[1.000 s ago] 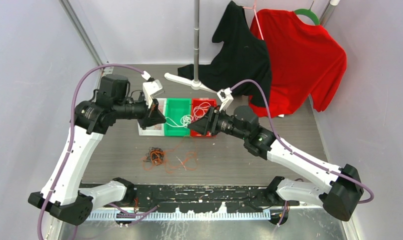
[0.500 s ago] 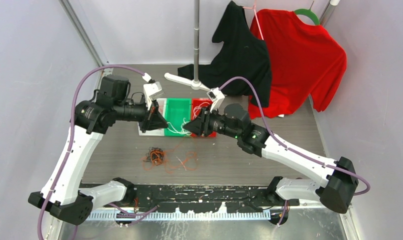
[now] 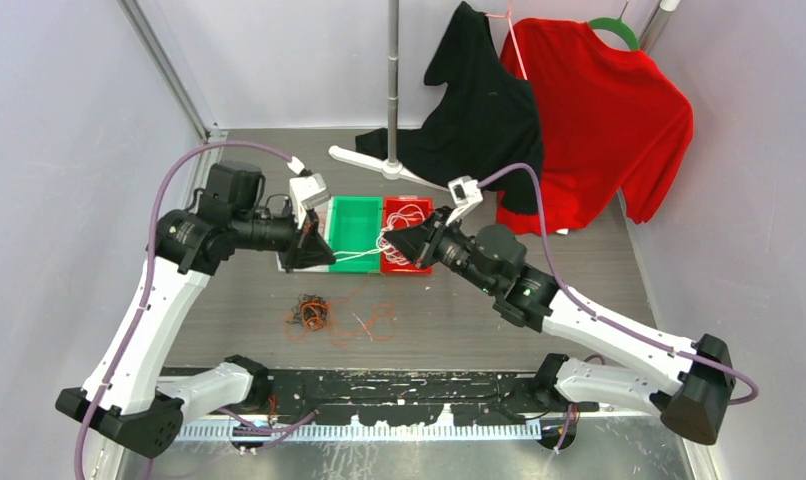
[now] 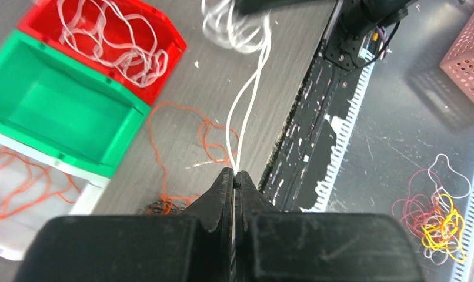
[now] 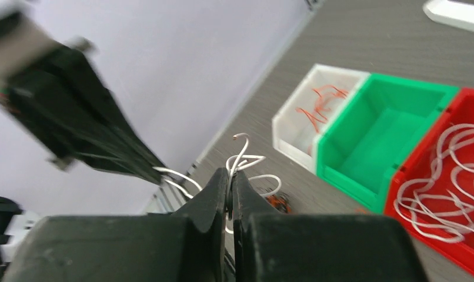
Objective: Untangle the cables
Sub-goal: Adjust the cable.
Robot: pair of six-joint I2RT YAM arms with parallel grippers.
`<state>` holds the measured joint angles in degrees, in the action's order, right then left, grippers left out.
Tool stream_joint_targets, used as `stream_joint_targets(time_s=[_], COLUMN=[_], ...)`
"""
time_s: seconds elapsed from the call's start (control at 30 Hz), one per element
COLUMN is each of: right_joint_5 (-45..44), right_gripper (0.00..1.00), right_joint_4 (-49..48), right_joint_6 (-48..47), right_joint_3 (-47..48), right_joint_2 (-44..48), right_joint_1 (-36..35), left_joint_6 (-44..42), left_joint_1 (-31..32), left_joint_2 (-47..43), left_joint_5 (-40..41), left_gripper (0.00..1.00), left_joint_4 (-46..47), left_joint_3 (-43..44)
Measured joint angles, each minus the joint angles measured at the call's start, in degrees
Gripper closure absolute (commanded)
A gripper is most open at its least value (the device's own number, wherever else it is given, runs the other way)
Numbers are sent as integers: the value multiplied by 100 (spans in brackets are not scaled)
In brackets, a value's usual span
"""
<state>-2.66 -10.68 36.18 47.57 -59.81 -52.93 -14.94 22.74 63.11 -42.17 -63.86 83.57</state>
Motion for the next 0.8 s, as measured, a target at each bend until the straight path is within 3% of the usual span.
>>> stream_joint_targets(time_s=[0.07, 0.1, 0.17, 0.23, 0.27, 0.33, 0.43, 0.57, 0.67, 0.77, 0.8], right_joint_5=[-28, -9, 109, 210, 278, 457, 767, 1244, 1598, 1906, 1989], right_gripper=[99, 99, 99, 99, 99, 99, 99, 99, 99, 99, 99], right_joint_4=[-472, -699, -1102, -1453, -1620, -2006, -2186, -1943, -1558, -1086, -855], right_joint_6=[160, 247, 442, 627, 686, 804, 815, 595, 260, -144, -330], right_joint_3=[-236, -313, -409, -439, -439, -439, -378, -125, 85, 299, 393], right_joint_2=[229, 289, 306, 243, 203, 122, 24, -83, -85, -83, -83], right_joint_1=[2, -2, -24, -4, 13, 33, 42, 35, -4, -76, -116], left_joint_6=[87, 118, 199, 278, 278, 330, 313, -15, -289, -404, -437], left_joint_1=[0, 2, 2, 2, 2, 2, 2, 2, 2, 2, 2], left_joint_2=[-136, -184, -256, -280, -282, -282, -286, -184, -140, -284, -374], left_joint_5=[24, 31, 35, 107, 140, 166, 155, -35, -293, -323, -280], left_gripper=[100, 94, 66, 24, 12, 4, 3, 8, 27, 62, 69], left_joint_4=[98, 151, 302, 337, 319, 251, 28, -627, -984, -1014, -938], left_joint_3=[-387, -566, -940, -1178, -1259, -1300, -1069, 271, 1388, 1845, 1849])
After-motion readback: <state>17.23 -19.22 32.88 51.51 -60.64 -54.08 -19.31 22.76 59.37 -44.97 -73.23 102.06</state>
